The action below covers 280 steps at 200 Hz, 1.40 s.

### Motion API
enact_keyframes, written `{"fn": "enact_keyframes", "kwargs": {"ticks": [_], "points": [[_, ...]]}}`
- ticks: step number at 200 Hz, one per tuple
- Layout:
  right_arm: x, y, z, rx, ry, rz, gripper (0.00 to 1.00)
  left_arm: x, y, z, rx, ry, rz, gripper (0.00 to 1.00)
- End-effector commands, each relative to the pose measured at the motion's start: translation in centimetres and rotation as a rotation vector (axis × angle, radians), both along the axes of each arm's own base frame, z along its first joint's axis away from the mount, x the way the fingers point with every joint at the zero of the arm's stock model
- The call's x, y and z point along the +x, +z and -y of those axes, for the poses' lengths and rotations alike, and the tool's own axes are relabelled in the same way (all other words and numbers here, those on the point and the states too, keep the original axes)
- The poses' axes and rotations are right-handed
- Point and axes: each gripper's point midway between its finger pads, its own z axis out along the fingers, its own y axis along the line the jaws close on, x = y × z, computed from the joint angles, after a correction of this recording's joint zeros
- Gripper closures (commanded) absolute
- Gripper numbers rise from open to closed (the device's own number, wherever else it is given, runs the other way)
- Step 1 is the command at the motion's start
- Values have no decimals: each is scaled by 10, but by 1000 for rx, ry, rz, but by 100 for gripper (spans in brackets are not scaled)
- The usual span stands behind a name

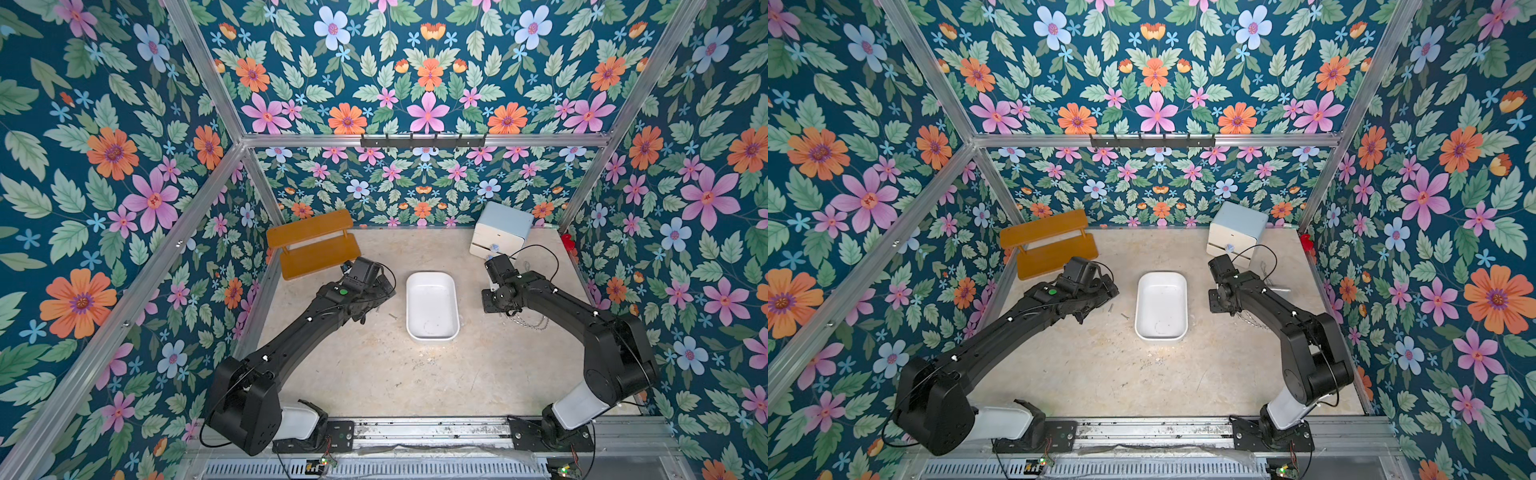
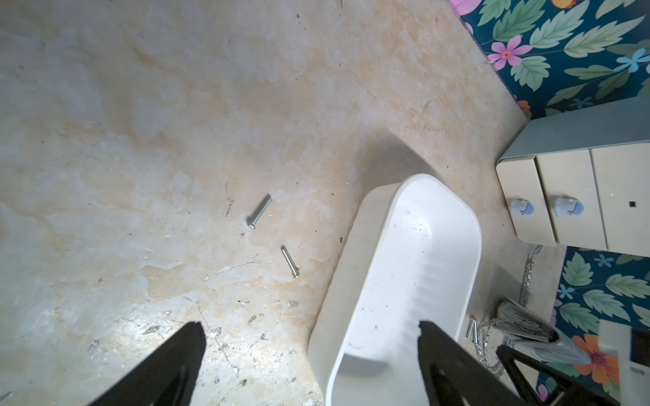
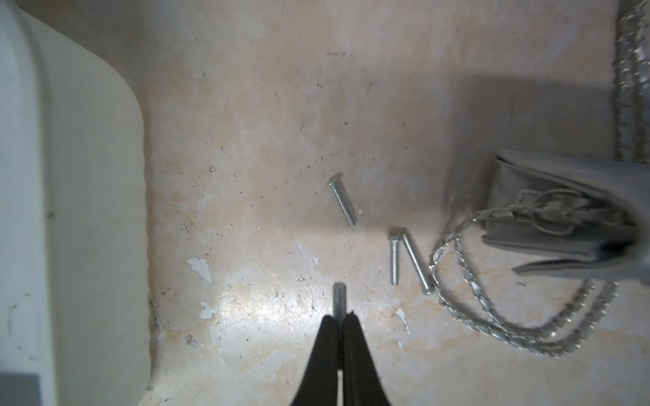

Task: Take out the screws from the storage box
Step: Place the screw at the center of the board, then reset both arms

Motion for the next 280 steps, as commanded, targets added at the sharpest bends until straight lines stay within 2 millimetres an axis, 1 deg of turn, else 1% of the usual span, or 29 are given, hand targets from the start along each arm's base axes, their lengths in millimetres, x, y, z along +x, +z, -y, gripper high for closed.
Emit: {"fn": "enact_keyframes", "kwargs": {"ticks": [1,28,41,66,89,113,116,118,120,122,123,126,144,160,167,172,175,183,193,199,201,209,215,223,235,241,246,261,280], "points": [[9,-14,-5,25,-25,8,100,-7,1,-20,50,74,-3,1],[11,-27,-4,8,-27,-10,97,-10,1,-21,39,77,6,1],[12,-32,-4,4,-25,-15,89,-11,0,-21,34,77,12,1],[11,-37,-6,10,-23,-21,78,-14,-2,-32,63,126,4,1],[10,-37,-4,8,-25,-13,74,-16,-1,-43,102,164,9,1],[10,-29,0,0,-34,13,64,-8,11,-40,81,128,109,1],[10,-25,0,1,-35,24,61,-7,13,-40,78,126,125,1],[11,-23,0,3,-36,33,55,-5,15,-40,81,124,139,1],[10,-21,0,7,-35,37,40,-4,17,-40,82,118,156,1],[11,-19,1,8,-37,44,15,-3,19,-40,82,111,173,1],[11,-19,1,8,-37,46,8,-3,20,-40,80,109,181,1],[11,-10,0,20,-36,72,1,-1,23,-39,77,98,205,1],[13,32,-2,76,-16,205,0,3,41,-47,108,86,335,1],[12,72,6,96,-20,374,0,2,57,-62,186,95,434,1],[9,90,18,75,-53,463,0,0,63,-72,224,116,463,1],[6,109,32,56,-98,557,0,-1,66,-79,254,136,480,1],[5,113,37,48,-114,584,0,-2,67,-84,272,154,486,1],[-5,139,58,42,-186,740,0,-7,68,-99,322,208,499,1],[-17,158,73,36,-208,912,0,-13,65,-116,381,267,508,1],[-26,159,79,22,-187,1007,0,-15,64,-123,414,288,520,1],[-29,165,79,20,-174,1052,0,-16,63,-126,430,289,521,1],[-43,164,84,-13,-131,1158,0,-17,63,-131,480,287,544,1],[-52,157,92,-43,-142,1183,0,-18,63,-134,514,284,563,1],[-59,151,105,-72,-193,1154,0,-20,62,-142,553,308,586,1],[-65,125,125,-108,-278,1022,0,-25,57,-156,610,383,607,1],[-67,120,135,-118,-345,996,0,-27,53,-163,652,402,611,1],[-66,117,136,-118,-360,986,0,-28,50,-165,678,412,624,1],[-55,102,121,-110,-265,952,1,-30,37,-173,750,434,635,1],[-47,74,132,-176,-315,887,0,-29,18,-175,808,429,635,1]]}}
